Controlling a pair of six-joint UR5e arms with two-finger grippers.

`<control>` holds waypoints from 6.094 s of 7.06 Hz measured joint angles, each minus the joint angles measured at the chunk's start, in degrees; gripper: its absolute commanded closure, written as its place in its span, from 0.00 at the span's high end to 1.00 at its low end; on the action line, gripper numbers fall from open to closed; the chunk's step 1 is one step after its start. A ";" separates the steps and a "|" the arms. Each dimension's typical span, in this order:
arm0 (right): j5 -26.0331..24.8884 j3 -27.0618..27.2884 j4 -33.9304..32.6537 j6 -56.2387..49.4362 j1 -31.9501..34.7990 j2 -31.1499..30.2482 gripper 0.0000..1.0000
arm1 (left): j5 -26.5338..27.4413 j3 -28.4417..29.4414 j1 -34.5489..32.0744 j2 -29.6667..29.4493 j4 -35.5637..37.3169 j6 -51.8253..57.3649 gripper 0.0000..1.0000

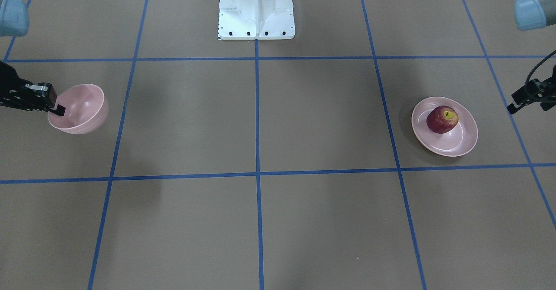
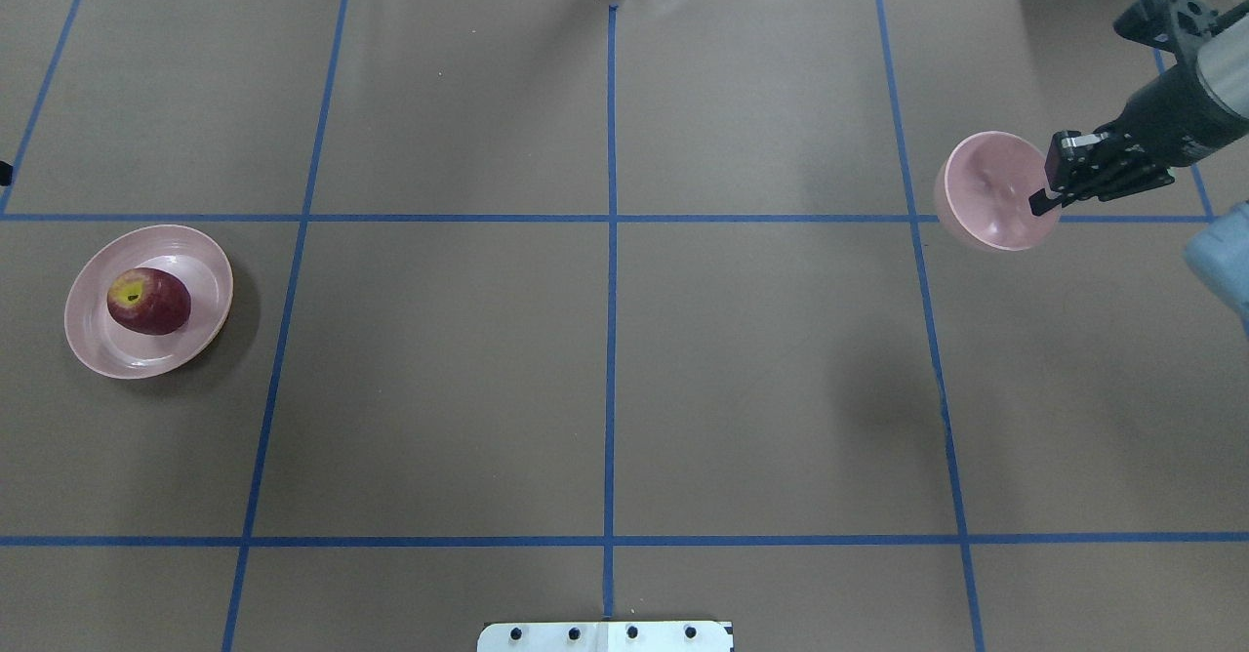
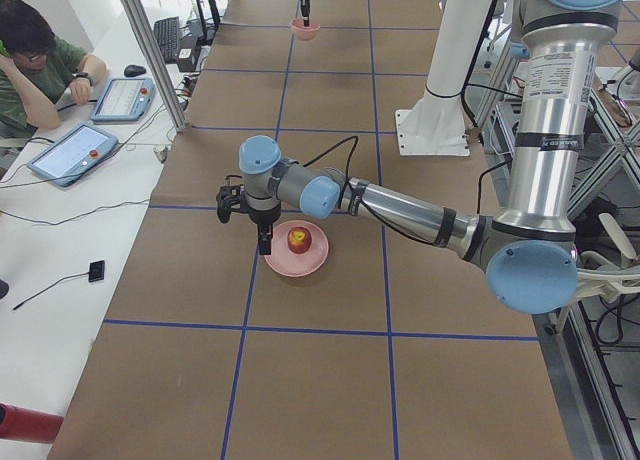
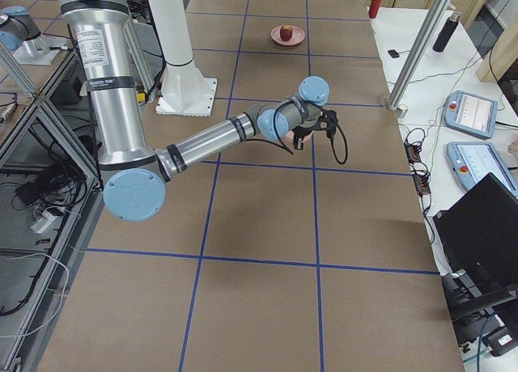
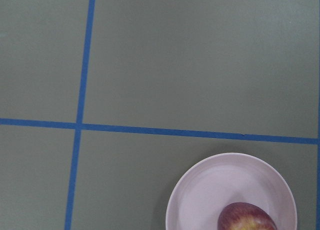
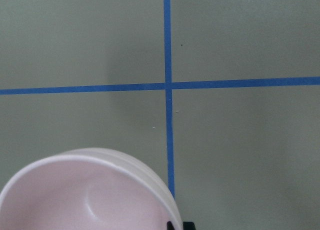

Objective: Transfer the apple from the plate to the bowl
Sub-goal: 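Slide the pink bowl toward center with right gripper while left gripper reaches apple, then grasp the red apple with the left gripper while the right gripper drags the bowl farther, then lift the apple with left gripper while right gripper releases the bowl and withdraws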

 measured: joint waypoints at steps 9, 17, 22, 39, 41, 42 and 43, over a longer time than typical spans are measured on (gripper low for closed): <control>-7.18 1.15 -12.74 11.52 -8.52 14.86 0.00 | 6.44 10.69 15.39 -1.95 -20.12 -19.57 0.98; -10.42 0.25 -12.60 13.78 -13.23 15.89 0.00 | 8.64 10.70 19.05 -0.78 -21.06 -20.04 0.98; -12.54 -2.40 -12.28 16.84 -16.40 18.68 0.00 | 8.56 8.86 21.21 1.56 -21.13 -20.23 0.00; -18.55 -34.81 13.02 19.56 -27.29 34.90 0.99 | 1.76 -6.72 15.96 -18.33 14.99 -18.49 0.00; -18.20 -34.30 13.11 19.81 -25.81 34.94 1.00 | 1.81 -6.21 16.43 -19.30 14.93 -20.33 0.00; -16.85 -33.21 12.52 20.13 -23.81 34.96 1.00 | 1.84 -4.84 17.16 -21.87 14.92 -23.20 0.00; -14.48 -31.77 10.98 20.41 -21.20 34.73 1.00 | 1.96 -2.69 18.96 -25.16 14.75 -26.70 0.00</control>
